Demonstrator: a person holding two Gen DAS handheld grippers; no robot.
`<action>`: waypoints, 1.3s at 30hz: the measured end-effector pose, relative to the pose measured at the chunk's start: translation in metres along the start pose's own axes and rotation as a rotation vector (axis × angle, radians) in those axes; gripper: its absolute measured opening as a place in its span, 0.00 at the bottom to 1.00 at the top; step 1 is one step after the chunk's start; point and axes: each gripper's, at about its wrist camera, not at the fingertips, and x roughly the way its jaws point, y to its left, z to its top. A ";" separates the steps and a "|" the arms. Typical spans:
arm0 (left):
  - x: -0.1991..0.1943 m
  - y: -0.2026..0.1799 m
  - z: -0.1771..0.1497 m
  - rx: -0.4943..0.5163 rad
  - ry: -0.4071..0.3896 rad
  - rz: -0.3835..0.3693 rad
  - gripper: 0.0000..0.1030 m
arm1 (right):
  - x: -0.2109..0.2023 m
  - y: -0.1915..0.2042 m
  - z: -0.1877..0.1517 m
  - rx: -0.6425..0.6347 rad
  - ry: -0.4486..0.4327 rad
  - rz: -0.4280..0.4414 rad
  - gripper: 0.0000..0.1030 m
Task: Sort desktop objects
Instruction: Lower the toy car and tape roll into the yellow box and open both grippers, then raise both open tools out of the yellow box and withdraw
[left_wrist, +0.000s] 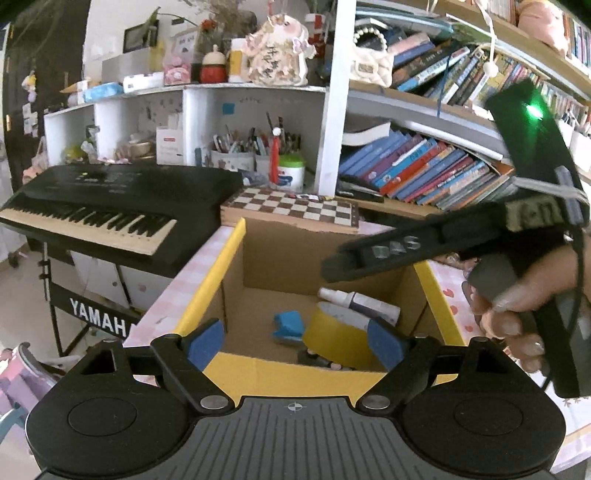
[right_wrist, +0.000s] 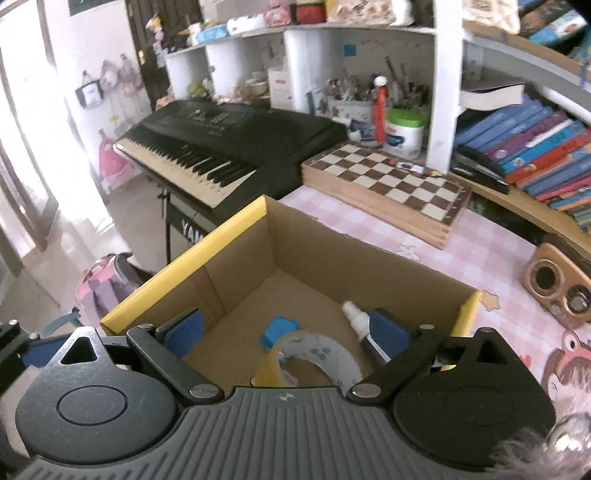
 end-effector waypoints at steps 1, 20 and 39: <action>-0.003 0.002 -0.001 -0.001 -0.004 0.001 0.85 | -0.006 -0.001 -0.004 0.008 -0.013 -0.018 0.94; -0.078 0.016 -0.034 -0.025 -0.073 0.008 0.86 | -0.123 0.008 -0.108 0.194 -0.244 -0.266 0.94; -0.114 0.009 -0.083 -0.045 -0.043 -0.008 0.86 | -0.163 0.079 -0.211 0.170 -0.238 -0.343 0.94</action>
